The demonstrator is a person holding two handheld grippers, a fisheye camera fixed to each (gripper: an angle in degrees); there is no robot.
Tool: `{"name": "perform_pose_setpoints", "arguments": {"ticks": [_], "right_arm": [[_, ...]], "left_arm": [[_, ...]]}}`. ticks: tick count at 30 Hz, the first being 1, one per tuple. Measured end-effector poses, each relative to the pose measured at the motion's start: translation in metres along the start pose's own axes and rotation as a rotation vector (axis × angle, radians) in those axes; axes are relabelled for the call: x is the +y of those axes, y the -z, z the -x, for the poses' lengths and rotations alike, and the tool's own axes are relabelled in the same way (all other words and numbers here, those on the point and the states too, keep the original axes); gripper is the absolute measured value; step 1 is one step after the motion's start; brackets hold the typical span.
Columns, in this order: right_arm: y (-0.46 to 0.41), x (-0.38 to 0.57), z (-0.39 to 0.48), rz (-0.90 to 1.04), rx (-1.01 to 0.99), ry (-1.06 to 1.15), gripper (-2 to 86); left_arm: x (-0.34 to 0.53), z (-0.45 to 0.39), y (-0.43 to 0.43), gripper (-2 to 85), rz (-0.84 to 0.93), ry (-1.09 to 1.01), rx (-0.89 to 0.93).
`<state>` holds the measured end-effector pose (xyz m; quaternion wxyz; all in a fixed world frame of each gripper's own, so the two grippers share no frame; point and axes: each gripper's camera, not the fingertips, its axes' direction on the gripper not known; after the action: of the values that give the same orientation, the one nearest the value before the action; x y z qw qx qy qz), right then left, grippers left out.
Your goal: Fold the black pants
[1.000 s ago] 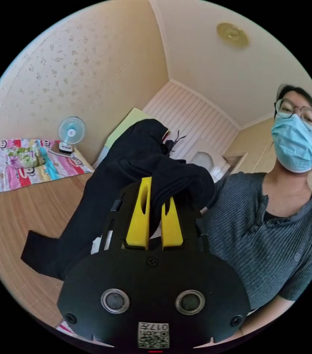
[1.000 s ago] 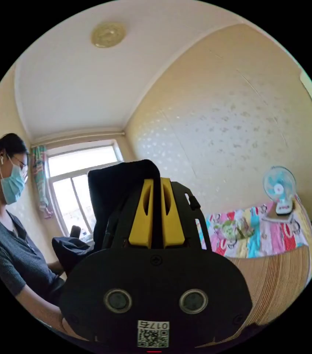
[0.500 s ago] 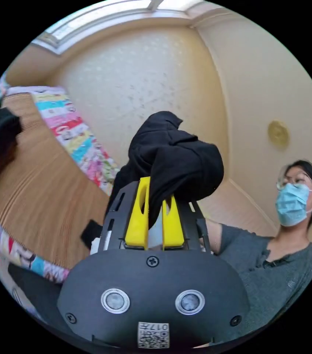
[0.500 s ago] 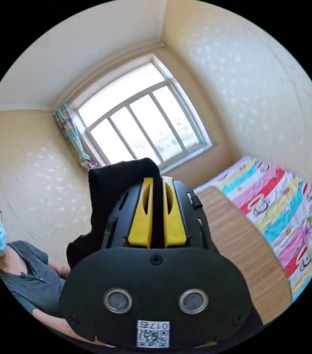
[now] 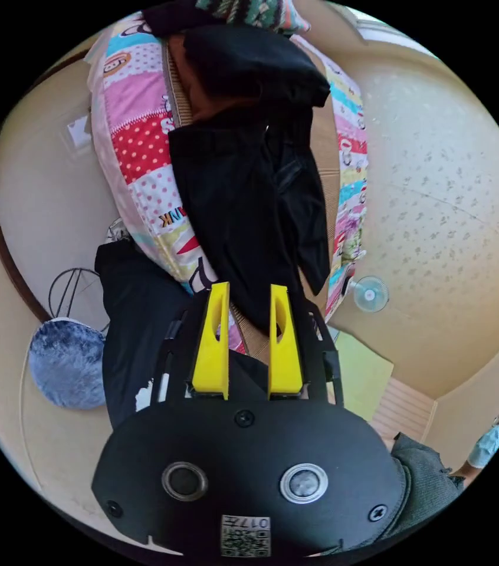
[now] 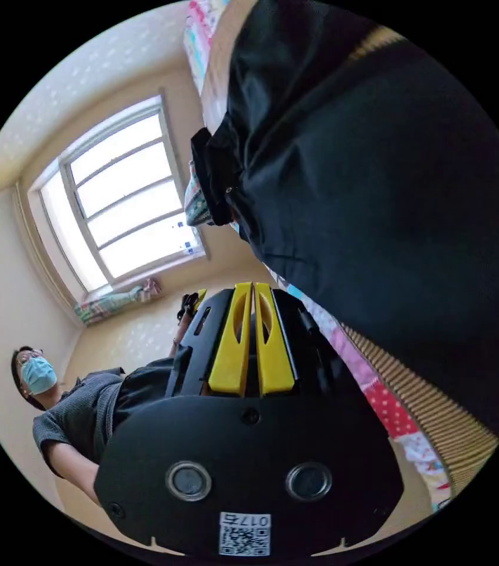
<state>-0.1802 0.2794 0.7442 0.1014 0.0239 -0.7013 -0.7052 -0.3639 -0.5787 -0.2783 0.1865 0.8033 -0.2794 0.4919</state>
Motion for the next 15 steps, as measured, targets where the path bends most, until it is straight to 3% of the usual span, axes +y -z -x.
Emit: {"name": "perform_pose_setpoints", "arguments": {"ticks": [3, 8, 11, 15], "right_arm": [[0.057, 0.135, -0.059, -0.218, -0.094, -0.219, 3.0], [0.132, 0.317, -0.098, -0.692, -0.281, -0.469, 9.6], [0.142, 0.371, -0.108, -0.946, -0.466, -0.509, 12.4], [0.135, 0.388, -0.105, -1.166, -0.629, -0.556, 12.8]], "left_arm": [[-0.056, -0.028, -0.008, 10.7, 0.121, -0.001, -0.077], [-0.129, -0.042, -0.017, 12.6, 0.241, 0.189, -0.067], [-0.149, -0.049, -0.011, 13.4, 0.313, 0.299, -0.142], [-0.159, -0.075, 0.012, 13.6, 0.274, 0.372, -0.115]]}}
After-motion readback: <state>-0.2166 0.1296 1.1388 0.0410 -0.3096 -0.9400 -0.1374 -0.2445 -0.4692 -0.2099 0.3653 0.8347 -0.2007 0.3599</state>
